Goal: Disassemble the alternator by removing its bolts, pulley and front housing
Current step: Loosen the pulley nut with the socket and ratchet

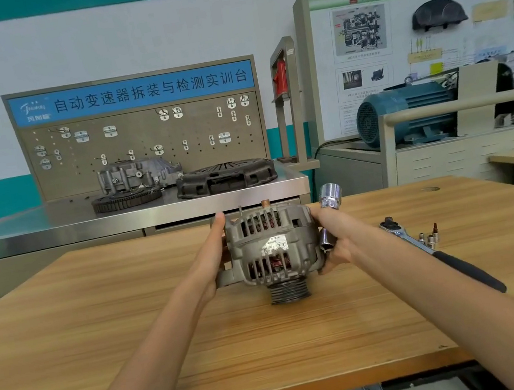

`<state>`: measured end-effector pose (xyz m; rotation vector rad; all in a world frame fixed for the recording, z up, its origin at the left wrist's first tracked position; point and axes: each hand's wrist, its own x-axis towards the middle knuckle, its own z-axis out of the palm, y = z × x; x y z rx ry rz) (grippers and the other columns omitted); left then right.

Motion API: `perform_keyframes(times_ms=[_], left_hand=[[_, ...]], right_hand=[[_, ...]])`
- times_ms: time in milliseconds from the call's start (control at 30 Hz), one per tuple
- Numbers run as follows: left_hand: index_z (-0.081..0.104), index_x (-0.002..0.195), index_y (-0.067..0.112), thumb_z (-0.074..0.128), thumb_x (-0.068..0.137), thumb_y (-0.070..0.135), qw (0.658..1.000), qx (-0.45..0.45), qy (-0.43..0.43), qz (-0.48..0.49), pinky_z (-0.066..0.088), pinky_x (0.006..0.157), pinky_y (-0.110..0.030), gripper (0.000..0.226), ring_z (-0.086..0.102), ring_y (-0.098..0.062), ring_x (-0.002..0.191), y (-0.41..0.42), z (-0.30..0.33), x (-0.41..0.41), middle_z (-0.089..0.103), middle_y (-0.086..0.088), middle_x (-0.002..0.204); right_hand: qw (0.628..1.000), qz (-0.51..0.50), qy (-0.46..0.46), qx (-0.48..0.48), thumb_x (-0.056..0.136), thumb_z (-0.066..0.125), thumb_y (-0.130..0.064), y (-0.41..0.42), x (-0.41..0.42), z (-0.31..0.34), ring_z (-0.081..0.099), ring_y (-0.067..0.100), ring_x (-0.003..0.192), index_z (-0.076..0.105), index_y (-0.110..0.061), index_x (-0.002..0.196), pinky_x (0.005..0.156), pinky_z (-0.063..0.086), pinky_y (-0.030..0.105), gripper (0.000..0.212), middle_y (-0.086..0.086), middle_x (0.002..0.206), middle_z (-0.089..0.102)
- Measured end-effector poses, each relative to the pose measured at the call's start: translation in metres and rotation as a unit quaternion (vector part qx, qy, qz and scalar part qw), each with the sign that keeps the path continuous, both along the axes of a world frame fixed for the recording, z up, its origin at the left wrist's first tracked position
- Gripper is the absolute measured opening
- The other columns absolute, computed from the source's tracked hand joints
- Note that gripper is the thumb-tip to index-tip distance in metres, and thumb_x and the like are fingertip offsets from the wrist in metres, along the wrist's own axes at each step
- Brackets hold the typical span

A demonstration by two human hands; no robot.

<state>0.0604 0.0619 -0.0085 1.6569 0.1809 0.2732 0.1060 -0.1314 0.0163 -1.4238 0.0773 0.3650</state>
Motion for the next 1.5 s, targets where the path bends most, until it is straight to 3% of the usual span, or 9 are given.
perform_keyframes(times_ms=[100,200,300,433,633,767,967,1167,1500], left_hand=[[0.067,0.099,0.028,0.027,0.087,0.073,1.0,-0.009,-0.012,0.007,0.05,0.051,-0.022,0.061,0.069,-0.01,0.067,0.003,-0.004,0.008,0.073,0.005,0.07],[0.067,0.101,0.022,0.027,0.092,0.066,0.997,-0.045,-0.031,0.049,0.057,0.069,-0.035,0.061,0.067,-0.02,0.073,0.006,-0.016,0.012,0.069,0.004,0.062],[0.065,0.102,0.017,0.025,0.096,0.058,0.992,-0.049,-0.035,0.112,0.053,0.066,-0.034,0.058,0.06,-0.02,0.076,0.011,-0.032,0.013,0.064,-0.006,0.084],[0.049,0.105,0.012,0.037,0.098,0.048,0.976,-0.049,-0.089,0.191,0.048,0.063,-0.029,0.039,0.059,-0.017,0.079,0.007,-0.034,0.017,0.061,-0.007,0.095],[0.022,0.137,0.048,0.038,0.075,0.074,0.922,0.253,-0.273,0.105,0.022,0.108,-0.034,0.069,0.017,-0.004,0.138,-0.007,-0.042,0.009,0.019,0.021,0.147],[0.023,0.141,0.039,0.039,0.072,0.074,0.896,0.342,-0.268,0.092,0.021,0.108,-0.03,0.08,0.017,-0.001,0.136,-0.004,-0.042,0.012,0.026,0.015,0.145],[0.026,0.129,0.047,0.039,0.077,0.068,0.903,0.318,-0.283,0.053,0.029,0.085,-0.006,0.057,0.034,0.018,0.111,-0.006,-0.034,0.01,0.035,0.029,0.12],[0.031,0.132,0.041,0.037,0.08,0.066,0.933,0.239,-0.268,0.027,0.04,0.104,-0.038,0.059,0.042,-0.005,0.124,0.001,-0.038,0.012,0.042,0.012,0.134],[0.048,0.123,0.037,0.035,0.09,0.062,0.973,0.081,-0.217,-0.009,0.042,0.103,-0.043,0.043,0.053,-0.008,0.117,0.005,-0.033,0.022,0.057,0.01,0.124]], right_hand=[[1.0,0.014,-0.007,-0.027,0.097,0.047,-0.03,0.0,0.005,0.005,0.047,0.041,0.121,0.051,-0.01,0.112,0.107,0.017,0.064,0.026,0.021,0.13,0.053],[0.998,0.019,-0.029,-0.062,0.097,0.046,-0.034,0.006,0.006,0.006,0.043,0.039,0.125,0.036,-0.008,0.139,0.107,0.023,0.058,0.05,0.02,0.14,0.043],[0.994,-0.003,-0.089,-0.056,0.098,0.047,-0.028,0.017,0.005,-0.004,0.057,0.02,0.085,0.046,-0.009,0.13,0.063,0.045,0.029,0.038,0.008,0.109,0.06],[0.989,-0.045,-0.136,-0.042,0.096,0.047,-0.023,0.021,0.016,-0.021,0.059,0.019,0.084,0.055,-0.012,0.114,0.062,0.043,0.028,0.023,0.008,0.1,0.064],[0.98,-0.011,-0.189,0.062,0.098,0.044,-0.017,0.008,0.029,-0.036,0.058,0.017,0.11,0.058,-0.022,0.124,0.092,0.048,0.036,0.03,-0.001,0.12,0.062],[0.974,0.016,-0.183,0.133,0.096,0.042,-0.014,0.006,0.028,-0.041,0.066,0.014,0.093,0.063,-0.028,0.104,0.07,0.051,0.03,0.027,-0.003,0.102,0.07],[0.972,-0.011,-0.183,0.151,0.097,0.044,-0.012,0.007,0.021,-0.038,0.065,0.017,0.093,0.063,-0.022,0.111,0.069,0.052,0.03,0.024,0.002,0.104,0.069],[0.979,-0.078,-0.149,0.115,0.096,0.047,-0.014,0.022,0.018,-0.023,0.065,0.019,0.09,0.064,-0.023,0.108,0.067,0.055,0.032,0.022,0.002,0.099,0.067],[0.975,-0.184,-0.101,0.075,0.091,0.052,-0.008,0.044,0.037,-0.007,0.06,0.028,0.093,0.062,-0.011,0.106,0.088,0.052,0.042,0.019,0.011,0.104,0.064]])
